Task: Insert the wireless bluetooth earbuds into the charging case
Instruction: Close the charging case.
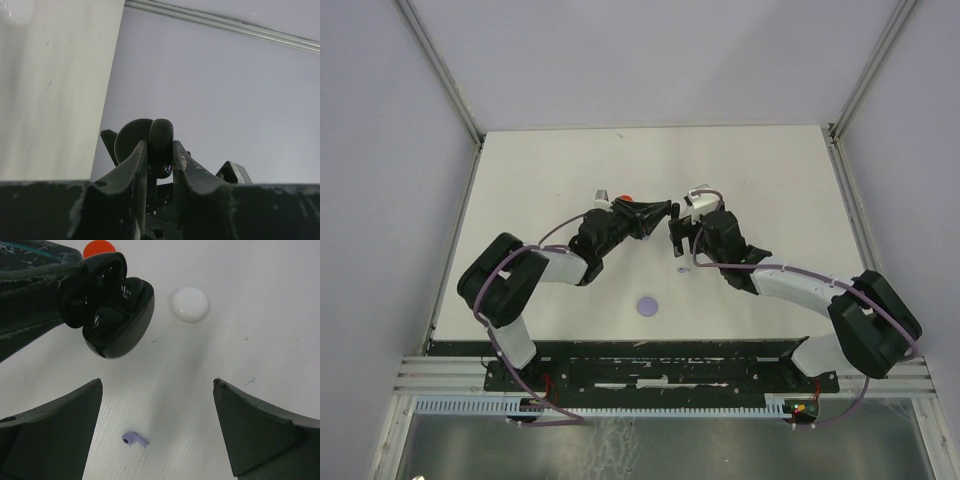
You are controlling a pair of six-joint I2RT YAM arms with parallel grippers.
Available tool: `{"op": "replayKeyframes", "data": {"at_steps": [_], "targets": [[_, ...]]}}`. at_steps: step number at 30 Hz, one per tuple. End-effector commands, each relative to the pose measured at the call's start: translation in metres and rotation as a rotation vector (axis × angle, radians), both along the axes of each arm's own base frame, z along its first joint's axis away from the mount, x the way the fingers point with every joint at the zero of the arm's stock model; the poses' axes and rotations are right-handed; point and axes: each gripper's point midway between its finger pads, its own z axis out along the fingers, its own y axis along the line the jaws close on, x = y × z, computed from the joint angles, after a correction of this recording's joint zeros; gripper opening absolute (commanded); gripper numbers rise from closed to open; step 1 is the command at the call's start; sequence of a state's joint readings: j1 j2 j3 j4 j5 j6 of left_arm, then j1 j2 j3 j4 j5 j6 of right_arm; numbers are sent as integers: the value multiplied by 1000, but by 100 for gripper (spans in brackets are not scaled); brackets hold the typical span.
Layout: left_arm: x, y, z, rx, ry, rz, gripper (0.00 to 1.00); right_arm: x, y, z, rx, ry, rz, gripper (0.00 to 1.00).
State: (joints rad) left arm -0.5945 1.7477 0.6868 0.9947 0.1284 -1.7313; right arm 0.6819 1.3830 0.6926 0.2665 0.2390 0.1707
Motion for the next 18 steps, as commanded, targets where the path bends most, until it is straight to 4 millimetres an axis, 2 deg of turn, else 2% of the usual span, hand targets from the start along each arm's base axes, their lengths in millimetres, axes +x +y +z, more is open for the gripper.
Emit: {"op": "replayKeyframes", "data": {"at_steps": [1, 8, 18], "targets": [[8, -4, 22, -67, -22, 25, 3, 18, 25, 29, 88, -93, 18, 100], [4, -6, 18, -61, -15, 10, 3, 29, 22, 31, 81, -147, -27, 100], [-5, -6, 12, -73, -19, -20, 3, 35, -2, 39, 32, -203, -134, 100]]}}
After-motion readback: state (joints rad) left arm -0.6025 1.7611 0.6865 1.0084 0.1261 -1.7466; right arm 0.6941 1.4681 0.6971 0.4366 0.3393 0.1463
